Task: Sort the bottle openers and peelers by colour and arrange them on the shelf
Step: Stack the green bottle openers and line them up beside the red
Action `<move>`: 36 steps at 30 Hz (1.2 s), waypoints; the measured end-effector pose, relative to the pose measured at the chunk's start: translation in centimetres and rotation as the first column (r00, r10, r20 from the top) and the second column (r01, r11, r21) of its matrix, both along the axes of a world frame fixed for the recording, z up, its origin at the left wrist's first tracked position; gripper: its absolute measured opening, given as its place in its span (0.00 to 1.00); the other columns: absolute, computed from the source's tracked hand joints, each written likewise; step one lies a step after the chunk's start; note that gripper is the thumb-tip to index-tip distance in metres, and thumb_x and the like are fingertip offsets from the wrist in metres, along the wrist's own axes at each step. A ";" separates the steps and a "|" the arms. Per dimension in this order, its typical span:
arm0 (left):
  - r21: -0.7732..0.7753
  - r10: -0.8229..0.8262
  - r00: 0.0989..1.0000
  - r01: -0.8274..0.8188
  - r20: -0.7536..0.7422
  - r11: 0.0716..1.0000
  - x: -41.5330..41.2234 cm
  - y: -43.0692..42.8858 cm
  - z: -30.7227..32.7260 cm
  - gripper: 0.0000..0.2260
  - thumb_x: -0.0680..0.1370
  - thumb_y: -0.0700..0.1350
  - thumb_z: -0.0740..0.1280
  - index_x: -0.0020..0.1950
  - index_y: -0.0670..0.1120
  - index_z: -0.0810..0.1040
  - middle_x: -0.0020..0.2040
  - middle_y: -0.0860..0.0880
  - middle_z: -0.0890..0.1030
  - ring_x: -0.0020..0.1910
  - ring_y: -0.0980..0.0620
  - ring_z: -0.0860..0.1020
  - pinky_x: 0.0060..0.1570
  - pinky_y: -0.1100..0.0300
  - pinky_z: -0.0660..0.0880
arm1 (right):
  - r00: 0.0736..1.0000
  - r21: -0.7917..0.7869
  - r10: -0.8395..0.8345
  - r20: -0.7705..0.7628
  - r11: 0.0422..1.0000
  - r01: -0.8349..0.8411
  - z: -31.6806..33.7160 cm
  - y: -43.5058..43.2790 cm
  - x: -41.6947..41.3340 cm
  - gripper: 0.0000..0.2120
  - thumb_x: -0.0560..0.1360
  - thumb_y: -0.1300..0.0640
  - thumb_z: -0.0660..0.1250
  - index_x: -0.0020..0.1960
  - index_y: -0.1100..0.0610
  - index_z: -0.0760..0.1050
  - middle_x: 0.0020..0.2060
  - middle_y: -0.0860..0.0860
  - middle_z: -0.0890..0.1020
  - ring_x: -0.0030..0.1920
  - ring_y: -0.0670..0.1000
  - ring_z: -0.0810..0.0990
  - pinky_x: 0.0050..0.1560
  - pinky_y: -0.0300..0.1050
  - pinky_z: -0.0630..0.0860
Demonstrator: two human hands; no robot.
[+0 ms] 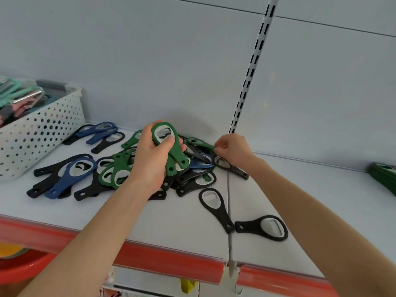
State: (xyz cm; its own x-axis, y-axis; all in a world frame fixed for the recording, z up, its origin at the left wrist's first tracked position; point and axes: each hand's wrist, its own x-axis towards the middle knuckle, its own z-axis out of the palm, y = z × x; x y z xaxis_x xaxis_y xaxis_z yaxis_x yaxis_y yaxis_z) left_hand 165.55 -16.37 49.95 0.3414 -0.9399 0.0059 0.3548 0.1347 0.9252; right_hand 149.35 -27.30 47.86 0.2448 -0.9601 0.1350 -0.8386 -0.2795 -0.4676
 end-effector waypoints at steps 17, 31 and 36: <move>0.089 -0.089 0.988 0.101 -0.126 0.991 -2.6 -2.0 0.7 0.16 0.78 0.32 0.56 0.65 0.44 0.66 0.47 0.41 0.75 0.35 0.52 0.82 0.32 0.57 0.80 | 0.946 -0.048 0.055 0.319 0.998 -0.042 2.1 3.9 -2.9 0.08 0.75 0.59 0.66 0.51 0.61 0.81 0.46 0.52 0.83 0.46 0.47 0.79 0.45 0.32 0.72; 0.118 -0.095 0.994 0.088 0.062 0.989 -0.7 -0.3 0.4 0.12 0.78 0.33 0.55 0.57 0.46 0.69 0.41 0.44 0.77 0.31 0.52 0.76 0.29 0.60 0.77 | 0.893 0.215 -0.286 0.347 0.951 0.221 -0.5 -0.5 -4.9 0.13 0.75 0.65 0.59 0.51 0.76 0.74 0.36 0.64 0.75 0.35 0.54 0.71 0.36 0.47 0.73; 0.147 -0.106 0.993 0.097 0.059 0.984 0.2 -0.1 0.6 0.03 0.81 0.45 0.58 0.50 0.48 0.70 0.42 0.43 0.77 0.34 0.49 0.77 0.37 0.54 0.75 | 0.762 0.108 -0.135 0.633 0.990 0.086 2.5 1.1 -4.8 0.08 0.77 0.64 0.59 0.47 0.66 0.76 0.35 0.52 0.76 0.34 0.47 0.74 0.36 0.34 0.77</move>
State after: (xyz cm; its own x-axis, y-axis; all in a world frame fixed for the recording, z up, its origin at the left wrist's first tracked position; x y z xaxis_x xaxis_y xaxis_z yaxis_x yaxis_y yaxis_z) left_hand 165.79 -16.43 50.56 0.2478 -0.9623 -0.1119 0.2973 -0.0344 0.9542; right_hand 144.57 -26.16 50.40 0.0176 -0.9878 0.1545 -0.3631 -0.1502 -0.9196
